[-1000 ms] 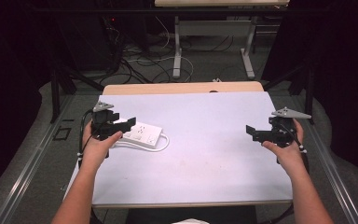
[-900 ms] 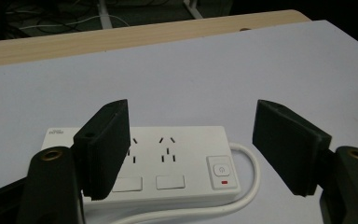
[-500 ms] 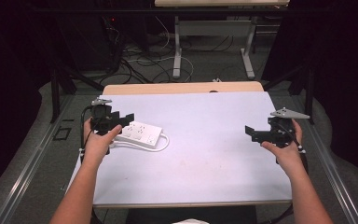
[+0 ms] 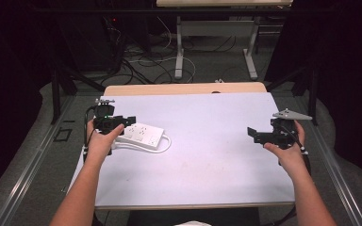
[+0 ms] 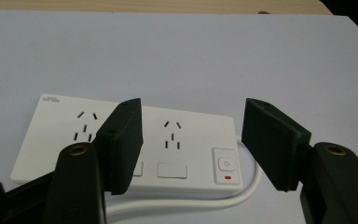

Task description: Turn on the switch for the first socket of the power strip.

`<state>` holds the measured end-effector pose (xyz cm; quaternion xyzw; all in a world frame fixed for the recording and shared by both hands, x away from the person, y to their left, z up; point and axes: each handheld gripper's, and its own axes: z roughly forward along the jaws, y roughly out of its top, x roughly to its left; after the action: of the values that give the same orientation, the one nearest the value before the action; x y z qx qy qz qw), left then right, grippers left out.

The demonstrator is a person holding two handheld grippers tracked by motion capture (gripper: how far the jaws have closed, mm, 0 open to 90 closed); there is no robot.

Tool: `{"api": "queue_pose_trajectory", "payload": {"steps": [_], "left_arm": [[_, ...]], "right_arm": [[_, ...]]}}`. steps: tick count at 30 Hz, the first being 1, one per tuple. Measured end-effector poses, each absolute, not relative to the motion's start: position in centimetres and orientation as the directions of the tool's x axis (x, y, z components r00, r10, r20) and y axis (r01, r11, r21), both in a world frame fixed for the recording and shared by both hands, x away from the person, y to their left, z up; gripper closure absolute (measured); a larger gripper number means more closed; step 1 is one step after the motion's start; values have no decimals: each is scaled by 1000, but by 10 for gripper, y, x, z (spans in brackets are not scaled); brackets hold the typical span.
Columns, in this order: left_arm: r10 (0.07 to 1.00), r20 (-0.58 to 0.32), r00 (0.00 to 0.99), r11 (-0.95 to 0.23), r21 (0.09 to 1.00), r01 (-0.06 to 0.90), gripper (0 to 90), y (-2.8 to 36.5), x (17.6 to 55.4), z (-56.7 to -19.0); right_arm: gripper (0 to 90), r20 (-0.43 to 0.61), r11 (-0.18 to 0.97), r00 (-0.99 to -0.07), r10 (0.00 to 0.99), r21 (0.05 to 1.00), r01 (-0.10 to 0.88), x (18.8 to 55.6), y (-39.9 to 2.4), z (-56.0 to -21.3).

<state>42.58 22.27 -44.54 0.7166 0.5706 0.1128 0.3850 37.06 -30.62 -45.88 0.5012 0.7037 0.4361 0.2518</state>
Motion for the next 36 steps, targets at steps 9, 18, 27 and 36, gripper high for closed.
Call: {"api": "queue_pose_trajectory", "payload": {"steps": [9, 18, 27, 36], "left_arm": [[909, -298, 292, -45, 626, 779, 430, 221, 430, -450], [922, -278, 270, -56, 594, 802, 503, 215, 435, -456], [929, -262, 263, -75, 562, 824, 600, 209, 438, -461], [931, -244, 272, -104, 538, 837, 703, 204, 442, -467]], "right_arm": [[0, 88, 112, -371, 925, 867, 485, 371, -306, -460], [0, 82, 121, -372, 925, 862, 493, 371, -305, -461], [1, 97, 118, -384, 918, 858, 499, 372, -303, -463], [11, 89, 127, -392, 916, 861, 492, 371, -301, -464]]}}
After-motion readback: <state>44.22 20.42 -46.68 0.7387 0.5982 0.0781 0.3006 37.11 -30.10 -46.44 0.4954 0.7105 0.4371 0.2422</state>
